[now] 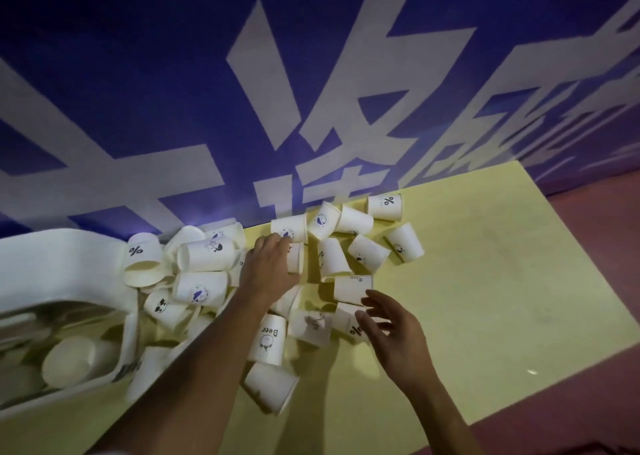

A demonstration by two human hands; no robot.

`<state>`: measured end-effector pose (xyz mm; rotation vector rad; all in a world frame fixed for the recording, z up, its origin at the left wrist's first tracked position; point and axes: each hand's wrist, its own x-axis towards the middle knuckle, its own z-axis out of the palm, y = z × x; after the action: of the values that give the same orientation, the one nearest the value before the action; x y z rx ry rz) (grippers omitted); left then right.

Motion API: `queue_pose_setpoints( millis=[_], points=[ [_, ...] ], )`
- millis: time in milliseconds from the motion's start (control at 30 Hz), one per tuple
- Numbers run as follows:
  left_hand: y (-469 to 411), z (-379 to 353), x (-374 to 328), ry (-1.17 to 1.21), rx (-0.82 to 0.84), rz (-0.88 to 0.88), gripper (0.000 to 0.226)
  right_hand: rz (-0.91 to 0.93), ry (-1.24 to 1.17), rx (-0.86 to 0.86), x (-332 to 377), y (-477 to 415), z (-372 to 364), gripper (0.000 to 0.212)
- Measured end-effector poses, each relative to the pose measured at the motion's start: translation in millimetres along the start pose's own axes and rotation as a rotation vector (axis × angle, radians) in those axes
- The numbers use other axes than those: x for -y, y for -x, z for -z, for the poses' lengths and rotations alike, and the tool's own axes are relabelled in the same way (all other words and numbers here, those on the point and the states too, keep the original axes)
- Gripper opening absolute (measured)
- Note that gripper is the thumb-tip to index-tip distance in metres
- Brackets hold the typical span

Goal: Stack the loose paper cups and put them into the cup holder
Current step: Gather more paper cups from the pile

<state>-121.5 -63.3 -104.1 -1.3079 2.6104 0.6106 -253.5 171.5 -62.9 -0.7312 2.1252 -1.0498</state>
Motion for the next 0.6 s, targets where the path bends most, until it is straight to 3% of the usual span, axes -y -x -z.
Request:
queue_pose_setpoints(
  millis=[167, 367, 433, 500, 600],
  points=[
    [-27.0, -17.4, -8.2, -0.204, 0.07, -0.011, 0.075, -0.057, -0.007, 0.005, -14.3, -25.3, 23.0, 0.031],
    [-32.1, -18.0, -7.5, -0.173, 0.083, -0.001, 0.073, -0.098, 0.03, -0.047, -18.9, -62.9, 47.8, 0.031],
    [-23.9, -10.0, -13.0, -0.021, 0.013, 0.032, 0.069, -0.081, 0.038, -0.113, -17.9, -84.8, 58.1, 0.028],
    [-6.3, -1.2, -22.8, 0.316, -0.117, 0.127, 0.066, -0.07, 0.053, -0.184, -16.3, -113.2, 67.9, 0.034],
    [26.0, 10.4, -38.4, 0.7, -0.266, 0.207, 0.071, -0.096, 0.178, -0.194, -17.0, -162.8, 76.5, 0.064]
  ],
)
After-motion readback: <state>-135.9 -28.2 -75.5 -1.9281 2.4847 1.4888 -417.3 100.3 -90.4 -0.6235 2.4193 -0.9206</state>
